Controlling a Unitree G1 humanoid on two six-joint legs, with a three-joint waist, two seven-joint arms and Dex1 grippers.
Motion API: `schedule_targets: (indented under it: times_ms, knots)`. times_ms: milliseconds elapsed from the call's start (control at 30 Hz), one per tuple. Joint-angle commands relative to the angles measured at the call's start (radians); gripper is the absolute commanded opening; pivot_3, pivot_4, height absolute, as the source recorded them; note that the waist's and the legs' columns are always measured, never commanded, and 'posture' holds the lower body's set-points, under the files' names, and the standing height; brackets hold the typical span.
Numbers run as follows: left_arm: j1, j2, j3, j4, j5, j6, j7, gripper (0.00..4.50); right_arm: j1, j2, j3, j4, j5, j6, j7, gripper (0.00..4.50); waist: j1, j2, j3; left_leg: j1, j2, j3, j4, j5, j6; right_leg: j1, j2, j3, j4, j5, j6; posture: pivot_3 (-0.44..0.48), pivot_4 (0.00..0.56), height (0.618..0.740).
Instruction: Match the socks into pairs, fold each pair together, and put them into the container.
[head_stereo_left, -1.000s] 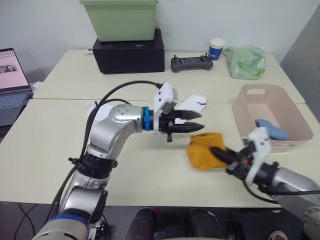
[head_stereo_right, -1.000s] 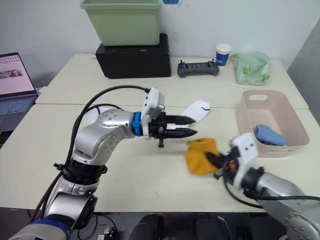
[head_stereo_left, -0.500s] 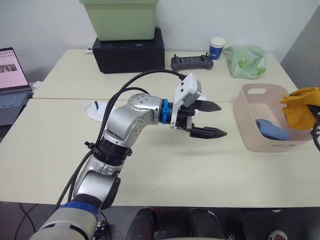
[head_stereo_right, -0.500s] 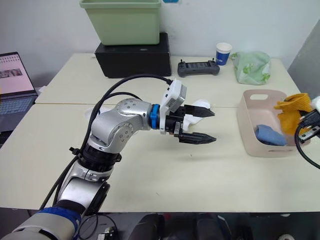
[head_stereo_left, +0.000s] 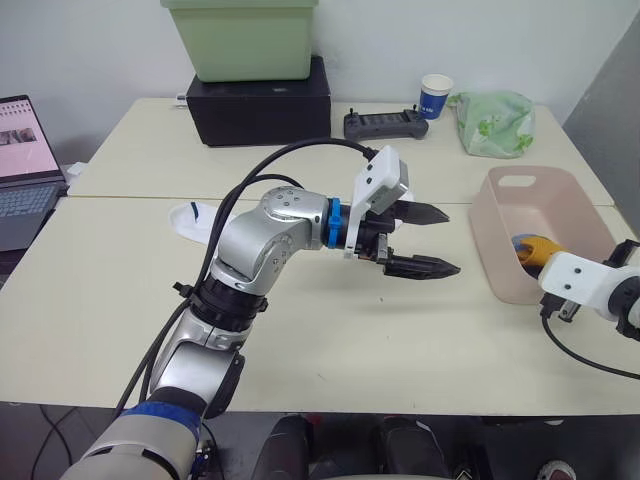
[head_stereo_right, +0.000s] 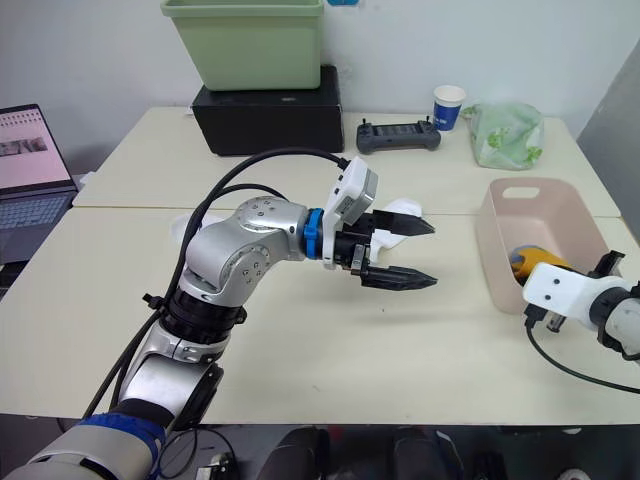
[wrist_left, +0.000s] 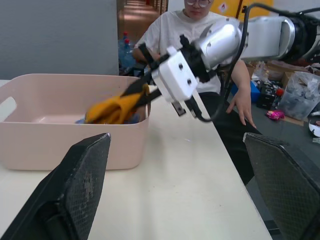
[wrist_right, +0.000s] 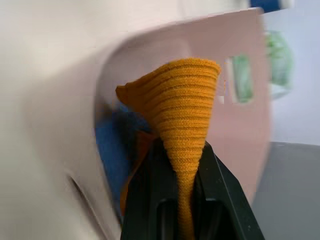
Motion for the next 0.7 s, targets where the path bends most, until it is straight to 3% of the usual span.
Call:
schedule_targets:
  times_ms: [33, 400, 533, 700]
  knots:
    - [0.0, -0.009, 0.008, -0.041, -0.012, -0.008, 0.008, 4.44, -0.049, 0.013, -0.043, -0.047, 0.014, 0.094, 0.061, 0.0, 0.0, 0.0, 0.0, 0.0, 0.0, -0.001, 0.0, 0.0, 0.0, 0.0, 0.0, -0.001, 0.0, 0.0, 0.0, 0.0, 0.15, 0.72]
    - [0.003, -0.014, 0.005, -0.027, 0.005, -0.038, 0.019, 4.5, -0.2, 0.03, -0.206, -0.17, 0.28, 0.52, 0.306, 3.83, 0.003, 0.0, 0.0, 0.0, 0.0, -0.002, 0.0, 0.0, 0.001, 0.001, -0.004, -0.002, 0.0, 0.0, 0.0, 0.0, 0.15, 0.72]
    - [0.004, -0.004, 0.007, -0.018, 0.015, -0.049, 0.013, 4.5, -0.283, 0.033, -0.266, -0.194, 0.37, 0.637, 0.327, 3.83, 0.002, 0.0, 0.0, 0.0, 0.0, -0.002, 0.0, -0.002, 0.003, 0.001, -0.004, -0.002, 0.0, 0.0, 0.0, 0.0, 0.15, 0.72]
    - [0.004, 0.014, 0.014, 0.002, 0.031, -0.072, 0.01, 4.5, -0.274, 0.001, -0.263, -0.178, 0.316, 0.612, 0.295, 3.83, 0.004, 0.0, 0.0, 0.0, 0.0, -0.002, 0.0, -0.002, 0.004, 0.0, -0.005, -0.002, 0.0, 0.0, 0.0, 0.0, 0.15, 0.72]
